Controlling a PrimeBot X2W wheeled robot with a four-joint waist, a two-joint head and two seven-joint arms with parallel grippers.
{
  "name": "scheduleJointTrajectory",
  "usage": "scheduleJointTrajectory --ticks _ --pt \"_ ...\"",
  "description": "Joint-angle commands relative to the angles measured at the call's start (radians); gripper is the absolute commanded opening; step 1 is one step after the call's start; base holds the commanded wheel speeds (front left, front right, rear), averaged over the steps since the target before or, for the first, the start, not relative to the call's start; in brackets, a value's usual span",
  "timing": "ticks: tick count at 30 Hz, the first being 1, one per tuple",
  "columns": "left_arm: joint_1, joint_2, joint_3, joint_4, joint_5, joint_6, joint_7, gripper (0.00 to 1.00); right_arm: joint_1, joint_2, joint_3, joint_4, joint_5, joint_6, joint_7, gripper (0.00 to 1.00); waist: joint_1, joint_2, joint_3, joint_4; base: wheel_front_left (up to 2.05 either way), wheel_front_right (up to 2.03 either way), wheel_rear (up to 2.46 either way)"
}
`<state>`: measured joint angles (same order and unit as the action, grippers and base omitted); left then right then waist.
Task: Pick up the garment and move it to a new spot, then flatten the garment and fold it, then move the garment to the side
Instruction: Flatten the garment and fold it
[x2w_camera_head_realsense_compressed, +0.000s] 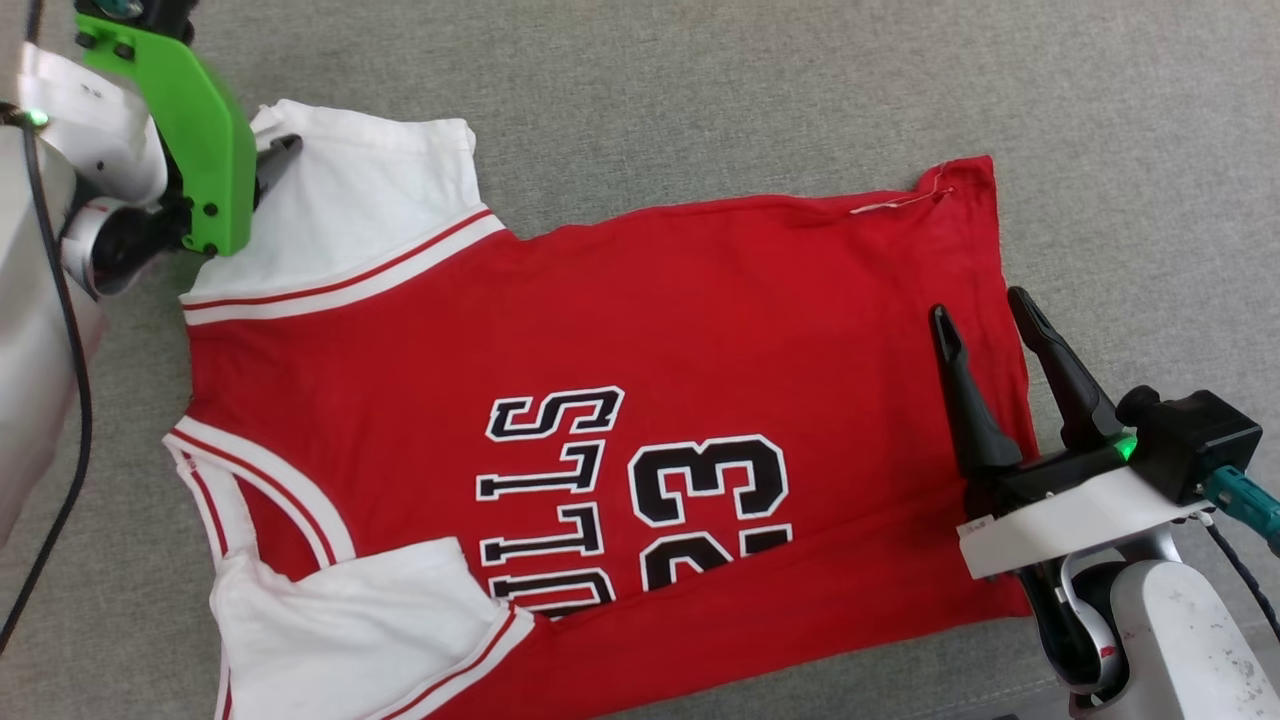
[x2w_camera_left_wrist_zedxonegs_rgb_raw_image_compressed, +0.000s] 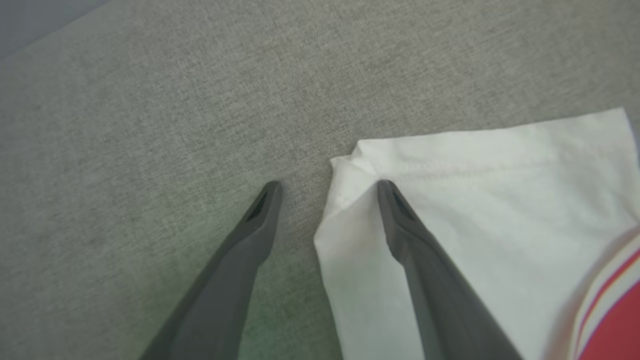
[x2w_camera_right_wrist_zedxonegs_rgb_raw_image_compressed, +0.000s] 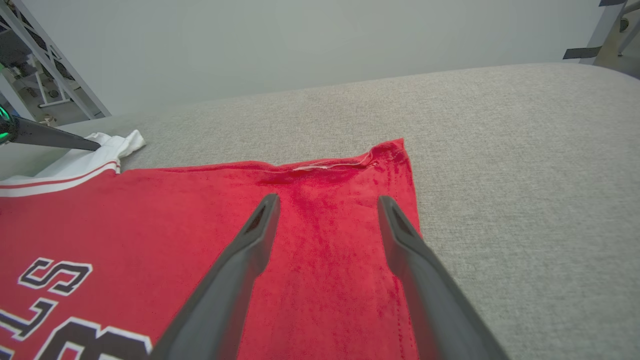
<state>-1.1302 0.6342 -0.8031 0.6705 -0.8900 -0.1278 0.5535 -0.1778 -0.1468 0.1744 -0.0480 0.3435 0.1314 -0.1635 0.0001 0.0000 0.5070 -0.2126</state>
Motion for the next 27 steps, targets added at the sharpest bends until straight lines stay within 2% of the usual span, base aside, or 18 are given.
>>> scheduleJointTrajectory --ticks 1,3,4,5,8,14,18,20,27 --pt "-0.009 -0.004 -0.009 0.032 -0.014 -0.003 -0.001 1.00 -0.023 0.000 0.001 0.005 0.002 -0.001 -0.010 1.00 -0.0001 0.0000 0.013 -0.013 0.00 0.00 0.00" --pt "-0.005 -0.016 -0.019 0.068 -0.030 -0.003 0.024 1.00 -0.023 0.001 0.000 0.010 0.001 -0.001 -0.013 1.00 -0.0001 0.0000 0.010 -0.013 0.00 0.00 0.00" --pt "-0.002 -0.020 -0.025 0.077 -0.038 -0.003 0.035 0.16 -0.022 0.001 0.001 0.012 0.000 -0.001 -0.013 1.00 -0.0001 0.0000 0.008 -0.012 0.00 0.00 0.00" --pt "0.001 -0.025 -0.031 0.086 -0.051 -0.003 0.049 0.00 -0.021 0.001 0.001 0.014 -0.001 -0.001 -0.014 1.00 -0.0001 0.0000 0.005 -0.010 0.00 0.00 0.00" --pt "0.007 -0.035 -0.045 0.093 -0.073 -0.003 0.058 0.00 -0.020 0.000 0.000 0.021 -0.003 -0.001 -0.013 1.00 -0.0001 0.0000 -0.009 -0.001 0.00 0.00 0.00" --pt "0.025 -0.058 -0.049 0.085 -0.110 -0.003 -0.040 0.00 -0.012 -0.023 -0.007 0.026 -0.011 -0.001 0.009 1.00 -0.0001 0.0000 -0.068 0.028 0.00 0.00 0.00" --pt "0.040 -0.070 -0.052 0.072 -0.130 -0.003 -0.111 0.00 -0.008 -0.062 -0.021 0.023 -0.013 -0.001 0.064 1.00 -0.0001 0.0000 -0.121 0.053 0.00 0.00 0.00" --pt "0.049 -0.070 -0.058 0.055 -0.136 -0.003 -0.139 0.00 -0.010 -0.088 -0.030 0.020 -0.013 -0.001 0.113 1.00 -0.0001 0.0000 -0.148 0.067 0.00 0.00 0.00" --pt "0.074 -0.048 -0.079 -0.043 -0.131 -0.003 -0.209 0.00 -0.061 -0.197 -0.083 0.033 0.008 -0.001 0.386 1.00 -0.0001 0.0000 -0.182 0.130 0.00 0.00 0.00"
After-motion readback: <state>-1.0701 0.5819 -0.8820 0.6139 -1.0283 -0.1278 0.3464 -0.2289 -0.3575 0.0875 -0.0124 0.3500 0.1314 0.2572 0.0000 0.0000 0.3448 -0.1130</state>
